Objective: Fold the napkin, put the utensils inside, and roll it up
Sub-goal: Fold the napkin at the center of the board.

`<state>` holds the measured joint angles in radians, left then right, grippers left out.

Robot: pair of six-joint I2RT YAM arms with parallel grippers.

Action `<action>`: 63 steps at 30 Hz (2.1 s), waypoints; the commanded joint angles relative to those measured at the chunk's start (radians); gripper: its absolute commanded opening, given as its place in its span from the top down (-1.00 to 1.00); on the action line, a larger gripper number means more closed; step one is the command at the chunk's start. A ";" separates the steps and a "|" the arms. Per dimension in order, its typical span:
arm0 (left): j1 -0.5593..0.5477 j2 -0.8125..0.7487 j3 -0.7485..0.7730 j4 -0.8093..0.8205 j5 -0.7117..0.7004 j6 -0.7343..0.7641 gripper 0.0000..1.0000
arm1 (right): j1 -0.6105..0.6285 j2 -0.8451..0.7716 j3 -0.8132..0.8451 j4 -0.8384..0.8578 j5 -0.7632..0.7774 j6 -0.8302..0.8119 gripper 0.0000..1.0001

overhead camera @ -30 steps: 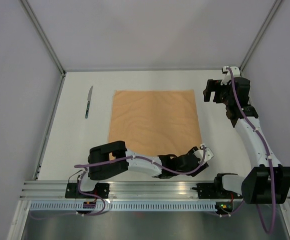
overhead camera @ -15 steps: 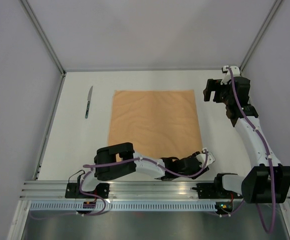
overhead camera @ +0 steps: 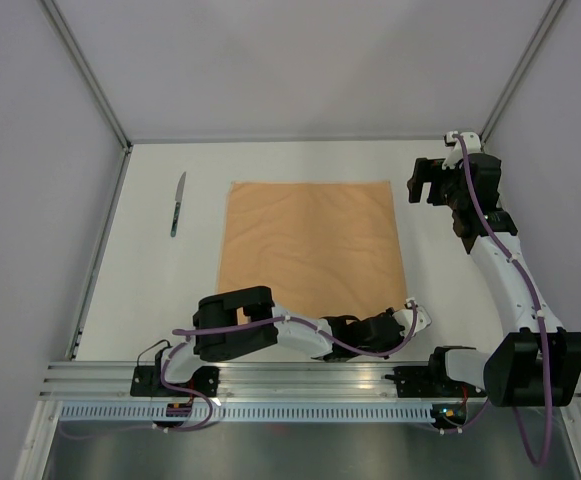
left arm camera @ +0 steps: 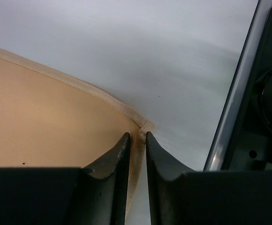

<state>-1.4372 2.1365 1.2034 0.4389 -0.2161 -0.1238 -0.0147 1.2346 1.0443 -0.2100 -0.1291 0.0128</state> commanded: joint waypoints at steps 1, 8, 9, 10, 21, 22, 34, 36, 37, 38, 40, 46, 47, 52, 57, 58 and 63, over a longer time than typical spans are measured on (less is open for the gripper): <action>-0.008 0.014 0.015 0.034 -0.005 0.004 0.52 | 0.005 0.003 0.040 -0.011 0.023 0.004 -0.96; -0.008 -0.003 0.012 0.032 -0.014 0.001 0.88 | 0.005 0.006 0.039 -0.011 0.022 0.006 -0.96; -0.008 -0.007 0.010 0.031 -0.014 0.000 0.89 | 0.004 0.006 0.040 -0.012 0.022 0.006 -0.96; -0.008 -0.009 0.012 0.031 -0.014 0.000 0.90 | 0.004 0.006 0.040 -0.014 0.019 0.006 -0.96; -0.008 -0.033 0.024 0.009 -0.012 -0.011 0.95 | 0.004 -0.003 0.039 -0.015 0.008 0.006 -0.96; -0.008 -0.036 0.022 0.008 -0.012 -0.013 0.95 | 0.004 -0.004 0.039 -0.014 0.006 0.004 -0.96; -0.006 -0.084 0.012 0.004 -0.002 -0.056 0.95 | 0.005 -0.018 0.037 -0.015 0.011 0.006 -0.96; -0.005 -0.092 0.015 0.001 0.000 -0.054 0.95 | 0.004 -0.021 0.036 -0.015 0.009 0.006 -0.96; -0.003 -0.095 0.016 -0.005 -0.002 -0.054 0.95 | 0.004 -0.020 0.036 -0.014 0.008 0.007 -0.96; 0.000 -0.101 0.018 -0.009 -0.002 -0.054 0.95 | 0.004 -0.018 0.036 -0.015 0.005 0.009 -0.96; 0.004 -0.108 0.016 -0.017 -0.002 -0.062 0.95 | 0.004 -0.015 0.037 -0.017 0.002 0.007 -0.96; 0.034 -0.153 -0.010 -0.017 0.007 -0.106 0.95 | 0.004 -0.021 0.036 -0.015 0.000 0.007 -0.96; 0.038 -0.159 -0.013 -0.014 0.015 -0.121 0.95 | 0.004 -0.021 0.037 -0.015 0.002 0.007 -0.96; 0.090 -0.204 -0.045 -0.014 0.041 -0.178 0.95 | 0.004 -0.027 0.037 -0.015 0.008 0.006 -0.96; 0.185 -0.253 -0.102 -0.016 0.069 -0.258 0.95 | 0.004 -0.027 0.036 -0.014 0.009 0.003 -0.96; 0.202 -0.272 -0.113 -0.017 0.078 -0.282 0.95 | 0.004 -0.030 0.036 -0.015 0.009 0.003 -0.96; 0.348 -0.325 -0.163 -0.048 0.115 -0.339 0.95 | 0.004 -0.029 0.036 -0.015 0.008 0.003 -0.96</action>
<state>-1.1637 1.8801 1.0565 0.3901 -0.1402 -0.3695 -0.0151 1.2304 1.0443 -0.2108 -0.1329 0.0120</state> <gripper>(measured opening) 0.026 0.979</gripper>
